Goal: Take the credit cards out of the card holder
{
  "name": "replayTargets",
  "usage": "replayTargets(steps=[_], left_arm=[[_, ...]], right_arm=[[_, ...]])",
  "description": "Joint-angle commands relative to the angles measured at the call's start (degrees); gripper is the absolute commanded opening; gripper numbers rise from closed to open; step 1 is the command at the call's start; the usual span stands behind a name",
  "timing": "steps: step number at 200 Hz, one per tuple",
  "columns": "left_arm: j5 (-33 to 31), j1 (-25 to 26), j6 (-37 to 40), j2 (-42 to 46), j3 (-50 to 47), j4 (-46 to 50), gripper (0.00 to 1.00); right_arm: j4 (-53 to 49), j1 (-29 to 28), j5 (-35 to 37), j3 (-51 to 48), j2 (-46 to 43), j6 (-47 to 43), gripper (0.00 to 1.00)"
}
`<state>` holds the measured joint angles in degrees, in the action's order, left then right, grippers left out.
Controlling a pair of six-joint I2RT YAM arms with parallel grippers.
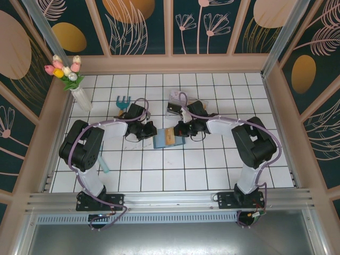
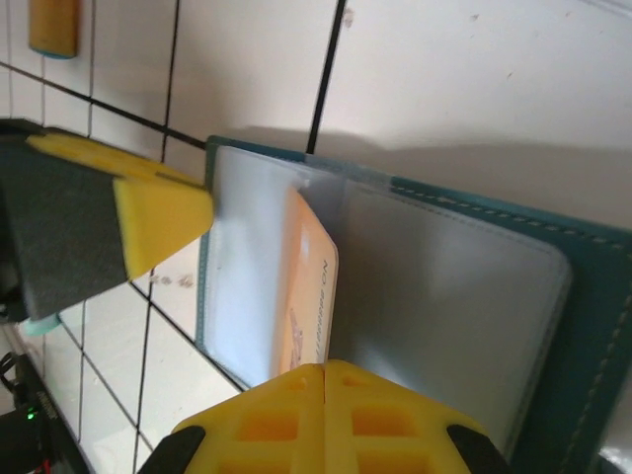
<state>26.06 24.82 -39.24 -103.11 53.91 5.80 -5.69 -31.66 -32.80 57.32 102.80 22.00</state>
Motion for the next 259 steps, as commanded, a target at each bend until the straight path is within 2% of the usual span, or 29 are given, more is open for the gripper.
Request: replayTargets(steps=[1, 24, 81, 115, 137, 162, 190, 204, 235, 259], left_arm=[[-0.7, 0.1, 0.9, 0.6, 1.5, 2.0, 0.11], [-0.3, -0.1, 0.1, 1.4, 3.6, 1.8, 0.18], [6.9, -2.5, -3.4, 4.3, 3.6, -4.8, 0.36], [12.3, -3.2, -5.0, 7.2, 3.0, -11.6, 0.54], [17.5, -3.3, -6.7, 8.1, 2.5, -18.8, 0.63], [23.4, -3.3, -14.8, 8.3, -1.0, -33.4, 0.75], [26.4, -3.2, -21.0, 6.5, -1.1, -42.6, 0.74], [27.7, -3.1, -24.4, 5.6, -1.4, -48.1, 0.62], [29.8, -3.0, -30.9, 3.0, -1.9, -58.5, 0.5], [30.1, -3.0, -31.3, 3.4, -2.1, -59.6, 0.38]], right_arm=[[2.0, 1.7, -2.9, -1.5, -2.8, 1.0, 0.0], [2.3, 2.0, -3.1, -2.1, -4.1, 1.3, 0.0], [4.3, 4.0, -5.4, -3.2, -8.5, 1.6, 0.0], [8.9, 5.3, -9.2, -3.6, -11.3, 3.7, 0.0], [11.5, 6.2, -11.8, -2.8, -12.9, 5.0, 0.0], [13.7, 7.5, -15.5, -1.6, -14.7, 7.0, 0.0], [18.0, 8.5, -19.2, -1.3, -16.5, 9.6, 0.0], [20.2, 8.9, -20.7, -1.0, -16.4, 11.0, 0.0], [20.9, 9.2, -22.1, 0.2, -15.7, 12.4, 0.0], [24.2, 9.4, -23.3, -0.3, -16.1, 14.6, 0.0]])
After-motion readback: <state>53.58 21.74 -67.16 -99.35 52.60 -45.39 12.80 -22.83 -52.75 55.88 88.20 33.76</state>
